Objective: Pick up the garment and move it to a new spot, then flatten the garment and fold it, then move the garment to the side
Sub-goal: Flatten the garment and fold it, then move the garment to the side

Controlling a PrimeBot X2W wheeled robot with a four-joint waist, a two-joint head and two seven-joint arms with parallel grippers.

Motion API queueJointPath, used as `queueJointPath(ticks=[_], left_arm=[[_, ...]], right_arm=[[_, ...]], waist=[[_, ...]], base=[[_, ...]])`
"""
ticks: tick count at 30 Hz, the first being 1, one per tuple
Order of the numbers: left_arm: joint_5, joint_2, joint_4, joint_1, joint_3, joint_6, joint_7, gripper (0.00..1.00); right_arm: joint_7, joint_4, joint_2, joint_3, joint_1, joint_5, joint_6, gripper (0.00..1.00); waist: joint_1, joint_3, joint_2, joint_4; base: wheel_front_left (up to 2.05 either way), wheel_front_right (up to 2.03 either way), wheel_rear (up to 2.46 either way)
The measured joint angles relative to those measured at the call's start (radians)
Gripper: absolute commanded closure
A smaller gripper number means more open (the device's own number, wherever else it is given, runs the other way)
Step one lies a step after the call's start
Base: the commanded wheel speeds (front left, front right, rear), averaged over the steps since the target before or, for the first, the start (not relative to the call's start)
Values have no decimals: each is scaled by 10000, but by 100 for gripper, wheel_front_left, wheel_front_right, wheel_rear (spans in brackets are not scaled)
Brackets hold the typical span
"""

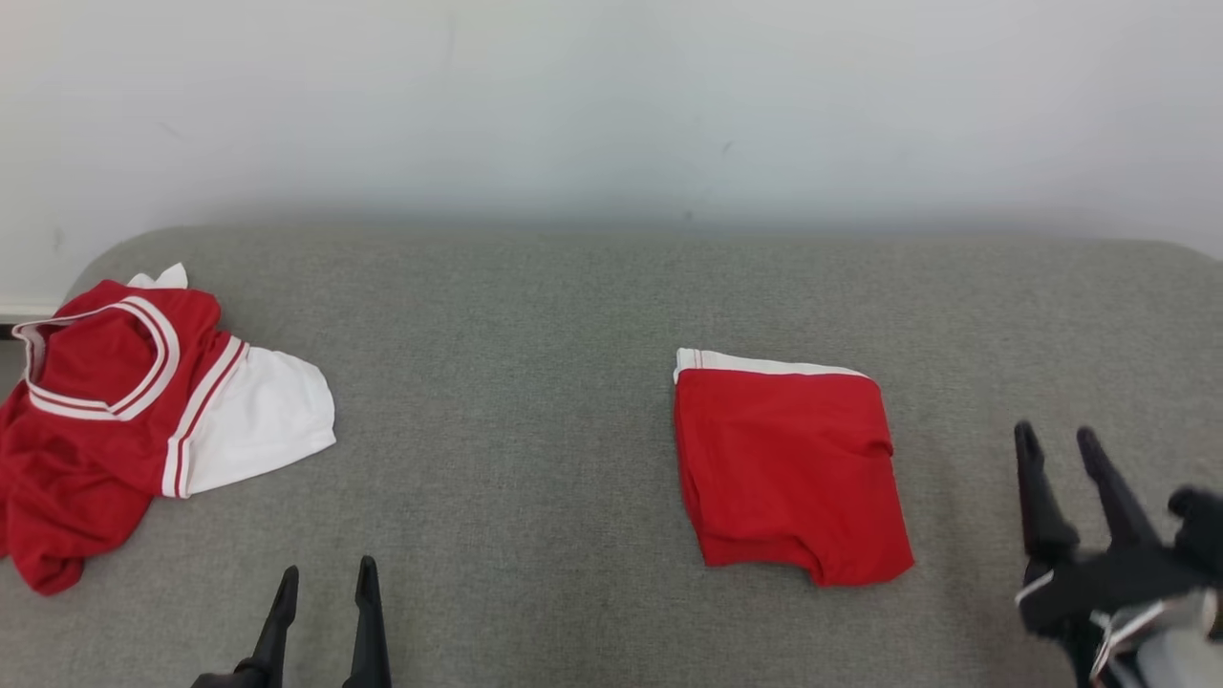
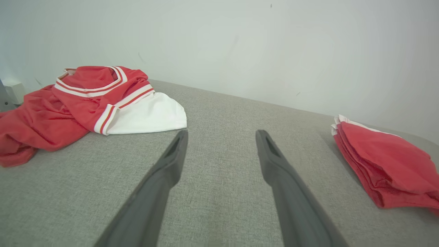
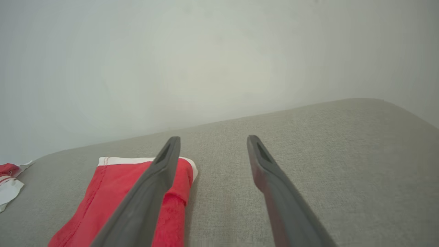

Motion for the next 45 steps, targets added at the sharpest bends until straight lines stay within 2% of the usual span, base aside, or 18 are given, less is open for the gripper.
queueJointPath(ticks=[4,9,14,19,31,45], left_arm=[[395,6,-174,195,142,-29,0,0],[846,4,-347,380,215,-65,0,0],[1225,2,-550,397,211,-84,0,0],[1499,6,-681,592,334,-31,0,0],[1682,6,-920,622,809,-267,0,0],[1808,4,-959,755,828,-245,0,0]], right_arm=[[0,-1231,980,-1181,1265,-1363,0,0],[-21,-2573,1841,-1898,2383,-2830,0,0],[-25,-3492,2541,-2345,3045,-3425,0,0],[-25,-3800,3074,-2784,3461,-3824,0,0],[-25,-3787,3338,-2815,3625,-4360,0,0],[-25,-3630,3475,-2999,3625,-4506,0,0]], waist=[[0,-140,0,-169],[-1,-257,0,-361],[-1,-313,0,-429],[0,-347,-1,-454],[0,-339,0,-331],[0,-325,0,-310]], base=[[0,0,0],[0,0,0],[0,0,0],[0,0,0],[0,0,0],[0,0,0]])
